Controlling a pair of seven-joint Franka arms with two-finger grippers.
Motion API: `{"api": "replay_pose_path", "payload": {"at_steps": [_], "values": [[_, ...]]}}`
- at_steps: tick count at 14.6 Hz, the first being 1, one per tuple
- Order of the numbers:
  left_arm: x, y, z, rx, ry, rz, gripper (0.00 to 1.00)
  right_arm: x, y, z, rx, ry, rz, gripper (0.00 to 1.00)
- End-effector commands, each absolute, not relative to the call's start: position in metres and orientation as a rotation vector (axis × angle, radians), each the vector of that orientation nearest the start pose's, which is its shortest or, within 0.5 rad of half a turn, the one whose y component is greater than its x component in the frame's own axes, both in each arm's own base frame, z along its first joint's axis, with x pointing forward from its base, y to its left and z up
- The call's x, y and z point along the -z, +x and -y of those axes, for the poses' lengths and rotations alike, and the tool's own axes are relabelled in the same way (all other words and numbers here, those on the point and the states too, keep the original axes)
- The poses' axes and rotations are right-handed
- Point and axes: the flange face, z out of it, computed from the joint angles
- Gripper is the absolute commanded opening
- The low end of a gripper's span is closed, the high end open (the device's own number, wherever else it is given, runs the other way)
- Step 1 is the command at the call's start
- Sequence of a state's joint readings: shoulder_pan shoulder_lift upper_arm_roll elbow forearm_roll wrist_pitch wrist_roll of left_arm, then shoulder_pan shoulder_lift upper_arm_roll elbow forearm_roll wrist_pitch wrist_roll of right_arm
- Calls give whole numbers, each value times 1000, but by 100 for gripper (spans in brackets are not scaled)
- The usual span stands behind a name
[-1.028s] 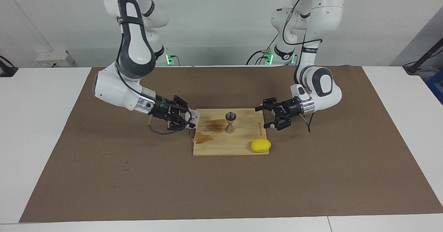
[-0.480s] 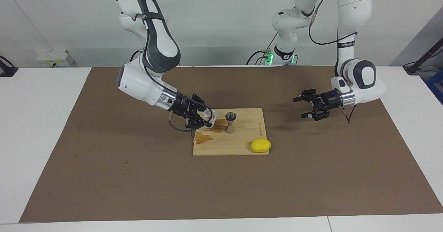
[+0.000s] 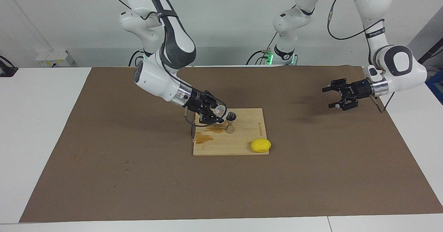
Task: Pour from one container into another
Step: 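Move the glass above the dark cup while the left gripper withdraws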
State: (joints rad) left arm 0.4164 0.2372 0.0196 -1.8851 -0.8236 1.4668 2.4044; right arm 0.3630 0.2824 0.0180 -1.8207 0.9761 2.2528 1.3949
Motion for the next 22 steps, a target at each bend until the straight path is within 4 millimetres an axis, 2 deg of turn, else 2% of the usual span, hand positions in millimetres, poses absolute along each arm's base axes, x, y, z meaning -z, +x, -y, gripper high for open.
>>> {"api": "replay_pose_path", "payload": {"at_steps": [1, 3, 5, 7, 9, 11, 14, 15, 18, 22], "values": [[-426, 553, -161, -735, 1551, 1886, 100, -410, 590, -261, -645, -1753, -1795, 0], [-455, 565, -145, -647, 1660, 1907, 100, -410, 588, -260, -650, -1776, -1797, 0], [-474, 567, -131, -504, 1827, 1919, 100, -411, 586, -261, -641, -1800, -1812, 0], [-485, 568, -117, -407, 1978, 1822, 100, -410, 581, -272, -617, -1849, -1825, 0], [-501, 563, -105, -270, 2148, 1727, 100, -410, 580, -273, -604, -1865, -1836, 0], [-526, 556, -88, -160, 2357, 1541, 100, -411, 580, -273, -591, -1877, -1850, 0], [-538, 551, -68, -78, 2508, 1349, 100, -422, 582, -276, -568, -1909, -1872, 0], [-540, 550, -65, -61, 2558, 1252, 100, -423, 580, -283, -569, -1915, -1873, 0], [-549, 545, -58, -5, 2697, 944, 100, -429, 583, -285, -557, -1902, -1890, 0], [-571, 533, -36, 52, 2830, 869, 100, -438, 585, -293, -503, -1965, -1912, 0]]}}
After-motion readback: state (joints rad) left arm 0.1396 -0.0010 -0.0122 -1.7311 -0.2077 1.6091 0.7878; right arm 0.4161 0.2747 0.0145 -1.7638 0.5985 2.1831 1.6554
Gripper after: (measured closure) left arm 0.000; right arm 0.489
